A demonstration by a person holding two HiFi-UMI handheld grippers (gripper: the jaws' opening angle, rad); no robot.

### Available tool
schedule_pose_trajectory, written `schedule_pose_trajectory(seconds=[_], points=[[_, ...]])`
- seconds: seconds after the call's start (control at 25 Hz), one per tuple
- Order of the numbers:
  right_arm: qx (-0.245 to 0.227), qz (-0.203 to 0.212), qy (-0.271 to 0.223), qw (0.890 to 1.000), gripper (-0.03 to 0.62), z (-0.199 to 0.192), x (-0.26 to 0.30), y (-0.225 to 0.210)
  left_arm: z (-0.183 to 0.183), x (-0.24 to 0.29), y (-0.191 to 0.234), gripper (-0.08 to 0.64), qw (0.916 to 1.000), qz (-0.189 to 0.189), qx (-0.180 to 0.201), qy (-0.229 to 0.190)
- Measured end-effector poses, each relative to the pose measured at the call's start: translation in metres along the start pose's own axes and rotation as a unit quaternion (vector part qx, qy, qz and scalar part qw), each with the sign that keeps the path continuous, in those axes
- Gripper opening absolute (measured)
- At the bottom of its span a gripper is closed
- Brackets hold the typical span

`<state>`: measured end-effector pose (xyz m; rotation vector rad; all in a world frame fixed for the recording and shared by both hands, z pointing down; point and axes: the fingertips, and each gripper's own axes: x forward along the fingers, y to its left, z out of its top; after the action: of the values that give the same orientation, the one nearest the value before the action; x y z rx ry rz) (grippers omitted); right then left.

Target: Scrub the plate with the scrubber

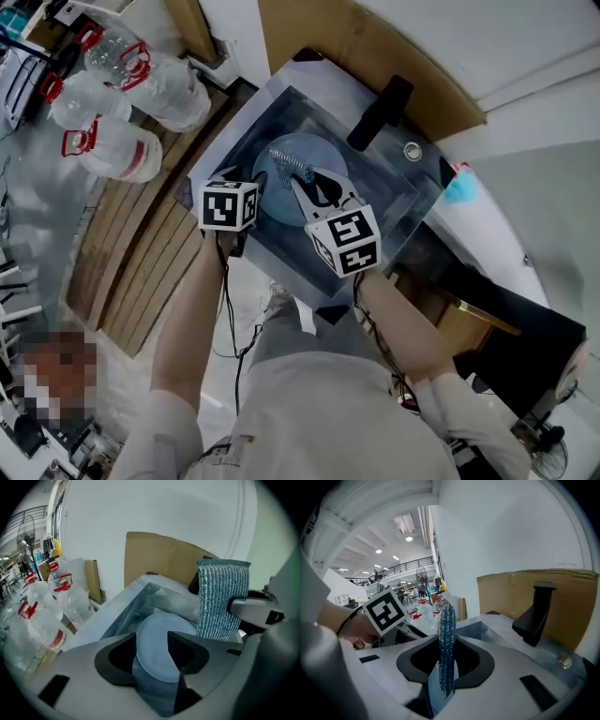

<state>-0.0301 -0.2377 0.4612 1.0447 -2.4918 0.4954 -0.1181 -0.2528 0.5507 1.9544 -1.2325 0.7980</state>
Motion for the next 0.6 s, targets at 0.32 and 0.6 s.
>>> schedule_pose_trajectory(seconds=[0.32, 0.6], points=[[0.004, 0.016, 0.055, 0.998, 0.103, -0.056, 0.029, -0.023, -0.017, 0.053, 0.015, 0.213, 0.9982, 0.013, -0.029, 0.052], [0.026, 0.037, 0.077, 0.996, 0.103, -0.087, 0.036, -0.039, -0.024, 0.087, 0.026, 0.212, 0.9965, 0.042, -0.045, 0.056]])
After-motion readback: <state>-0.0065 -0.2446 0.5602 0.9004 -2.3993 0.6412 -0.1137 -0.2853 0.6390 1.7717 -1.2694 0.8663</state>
